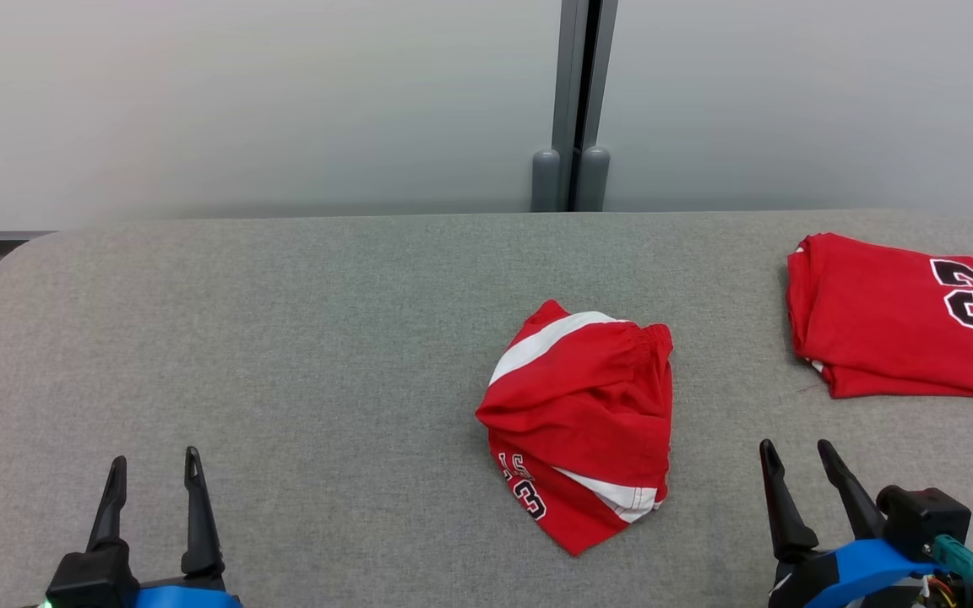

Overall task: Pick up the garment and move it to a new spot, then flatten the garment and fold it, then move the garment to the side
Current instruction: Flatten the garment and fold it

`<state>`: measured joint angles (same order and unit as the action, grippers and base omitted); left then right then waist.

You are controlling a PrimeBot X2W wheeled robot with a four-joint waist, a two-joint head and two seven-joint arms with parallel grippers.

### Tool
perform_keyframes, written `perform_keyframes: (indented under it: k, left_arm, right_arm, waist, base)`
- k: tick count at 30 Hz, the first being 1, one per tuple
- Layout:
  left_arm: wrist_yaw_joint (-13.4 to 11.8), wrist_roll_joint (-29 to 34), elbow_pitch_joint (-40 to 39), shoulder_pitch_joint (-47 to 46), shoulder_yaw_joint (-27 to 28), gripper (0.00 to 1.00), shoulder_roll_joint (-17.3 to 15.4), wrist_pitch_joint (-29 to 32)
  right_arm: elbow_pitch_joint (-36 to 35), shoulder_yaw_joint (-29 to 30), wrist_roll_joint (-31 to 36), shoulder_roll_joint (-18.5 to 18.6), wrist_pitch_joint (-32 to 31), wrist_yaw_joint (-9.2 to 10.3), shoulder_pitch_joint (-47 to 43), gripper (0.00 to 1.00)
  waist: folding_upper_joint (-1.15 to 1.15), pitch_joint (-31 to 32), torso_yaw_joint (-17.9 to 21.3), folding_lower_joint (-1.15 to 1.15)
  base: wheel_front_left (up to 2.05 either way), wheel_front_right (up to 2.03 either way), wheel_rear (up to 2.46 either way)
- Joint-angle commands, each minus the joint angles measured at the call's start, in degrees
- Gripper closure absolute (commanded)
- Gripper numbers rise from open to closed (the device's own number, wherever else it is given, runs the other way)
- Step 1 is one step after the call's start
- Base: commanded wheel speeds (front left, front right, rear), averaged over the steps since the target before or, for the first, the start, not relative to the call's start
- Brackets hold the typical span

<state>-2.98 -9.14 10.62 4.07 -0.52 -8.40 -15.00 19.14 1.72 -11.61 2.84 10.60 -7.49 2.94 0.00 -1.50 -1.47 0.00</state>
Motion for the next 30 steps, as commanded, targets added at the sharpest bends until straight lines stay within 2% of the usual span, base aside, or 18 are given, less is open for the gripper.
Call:
perform_keyframes:
  k: [1,12,20,25,30]
  left_arm:
    - [0.4,0.4,0.1,-0.9,0.4,0.0,0.2,-0.2]
    - [1.3,1.7,0.3,-1.3,1.3,0.0,1.3,-0.2]
    - [2.0,2.4,0.3,-3.3,1.4,0.0,2.2,-0.2]
    - [2.7,2.7,0.8,-5.3,0.6,0.0,2.9,-0.2]
    - [2.9,3.1,1.1,-6.3,0.2,0.0,3.8,-0.2]
  right_arm:
    - [-0.3,-0.1,0.5,0.1,-0.2,-0.01,-1.0,0.0]
    - [-0.7,-0.8,0.9,0.1,-0.8,-0.01,0.7,0.0]
    - [-0.4,-5.1,3.6,0.2,-3.6,-0.01,12.0,0.0]
    - [4.7,-6.8,3.8,0.4,-7.0,-0.01,22.0,0.0]
    - [14.0,-9.0,4.6,1.4,-9.5,-0.01,28.9,0.0]
  waist:
    - [0.0,0.0,0.0,0.0]
    - [0.0,-0.3,-0.1,0.0]
    - [0.0,-2.5,-0.9,0.0]
    - [0.0,-4.4,-2.6,0.0]
    - [0.0,-6.1,-4.5,0.0]
  base:
    - [0.0,0.0,0.0]
    - [0.0,0.0,0.0]
    - [0.0,0.0,0.0]
    - [0.0,0.0,0.0]
    - [0.0,0.0,0.0]
